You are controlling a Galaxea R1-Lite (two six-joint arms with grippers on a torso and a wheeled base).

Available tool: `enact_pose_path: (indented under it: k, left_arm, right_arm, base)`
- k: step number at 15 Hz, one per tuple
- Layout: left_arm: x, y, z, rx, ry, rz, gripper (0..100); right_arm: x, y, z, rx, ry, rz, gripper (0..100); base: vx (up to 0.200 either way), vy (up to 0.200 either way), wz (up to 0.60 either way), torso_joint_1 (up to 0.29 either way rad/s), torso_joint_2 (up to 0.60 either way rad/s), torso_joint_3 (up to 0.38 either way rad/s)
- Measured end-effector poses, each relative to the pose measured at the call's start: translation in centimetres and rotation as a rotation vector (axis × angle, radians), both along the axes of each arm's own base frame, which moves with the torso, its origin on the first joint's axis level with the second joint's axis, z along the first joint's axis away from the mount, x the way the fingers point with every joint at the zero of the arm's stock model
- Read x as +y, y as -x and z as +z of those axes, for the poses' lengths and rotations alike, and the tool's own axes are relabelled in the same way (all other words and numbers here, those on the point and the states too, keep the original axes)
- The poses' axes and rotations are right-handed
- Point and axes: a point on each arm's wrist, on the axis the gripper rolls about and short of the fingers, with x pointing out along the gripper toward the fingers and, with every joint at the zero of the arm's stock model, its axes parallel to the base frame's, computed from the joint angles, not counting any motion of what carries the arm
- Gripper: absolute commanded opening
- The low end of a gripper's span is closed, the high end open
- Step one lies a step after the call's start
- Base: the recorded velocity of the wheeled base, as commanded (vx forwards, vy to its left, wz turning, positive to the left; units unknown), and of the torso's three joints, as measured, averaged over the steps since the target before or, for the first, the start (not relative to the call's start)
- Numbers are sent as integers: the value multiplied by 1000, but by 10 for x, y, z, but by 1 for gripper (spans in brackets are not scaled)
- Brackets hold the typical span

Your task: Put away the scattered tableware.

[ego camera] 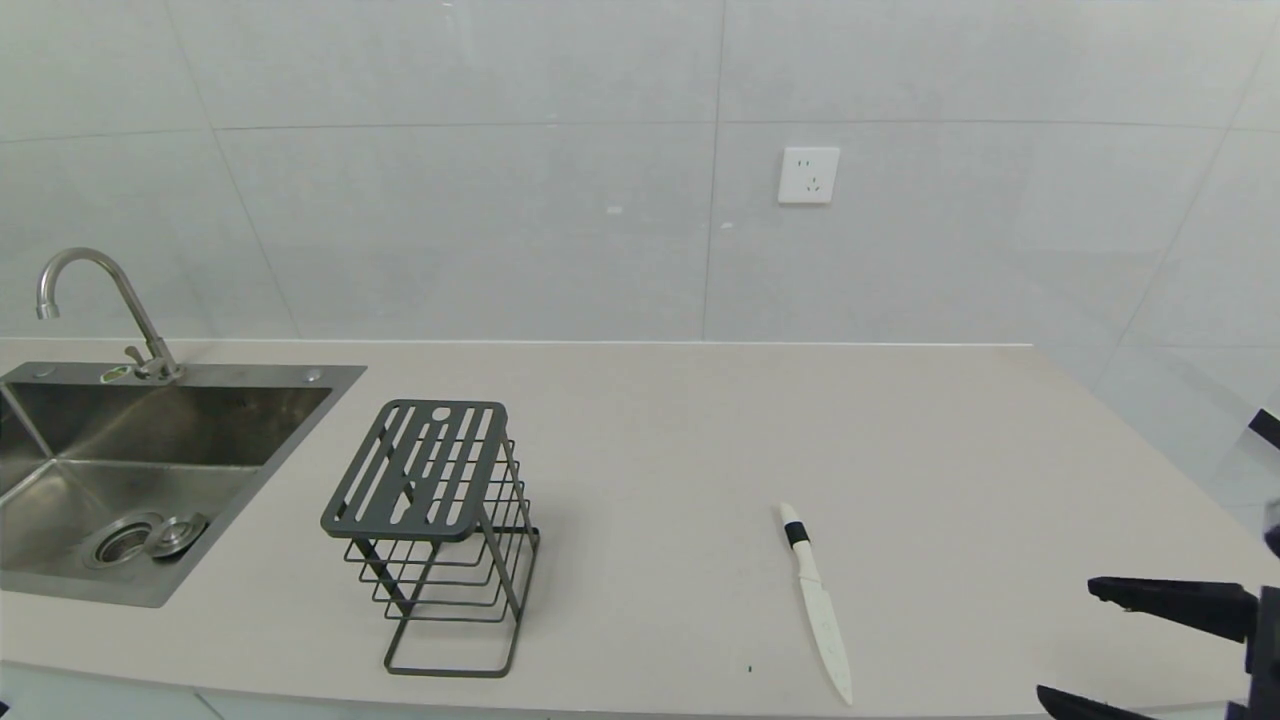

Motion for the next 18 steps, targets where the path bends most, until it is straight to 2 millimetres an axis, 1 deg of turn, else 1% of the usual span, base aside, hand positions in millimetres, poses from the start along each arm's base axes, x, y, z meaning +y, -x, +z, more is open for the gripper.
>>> enact_pose_path:
  k: [3, 6, 9, 11, 12, 14, 16, 18]
  left_arm:
    - [0, 0, 0, 0, 0, 0, 100]
    - [0, 0, 0, 0, 0, 0, 100]
    - [0, 0, 0, 0, 0, 0, 100]
    - [0, 0, 0, 0, 1, 0, 100]
    - [0, 0, 0, 0, 1, 0, 100]
    - [0, 0, 0, 0, 2, 0, 100]
    - [0, 0, 0, 0, 4, 0, 100]
    - [0, 0, 0, 0, 5, 0, 100]
  right_arm:
    - [15, -22, -1, 70, 36, 23, 100]
    - [27, -42, -13, 153, 95, 15, 100]
    - [36, -62, -24, 215, 142, -99, 100]
    - [49, -77, -29, 266, 85, -213, 100]
    - [57, -82, -32, 282, 72, -239, 100]
    - [74, -87, -40, 305, 91, -238, 100]
    - [86, -95, -48, 330, 107, -257, 100]
    - [98, -107, -52, 339, 105, -326, 100]
  base:
    - [0, 0, 0, 0, 0, 0]
    - [0, 0, 0, 0, 0, 0]
    - [0, 0, 0, 0, 0, 0]
    - [0, 0, 0, 0, 0, 0]
    - [0, 0, 0, 0, 0, 0]
    - [0, 0, 0, 0, 0, 0]
    - [0, 0, 0, 0, 0, 0]
    - [0, 0, 0, 0, 0, 0]
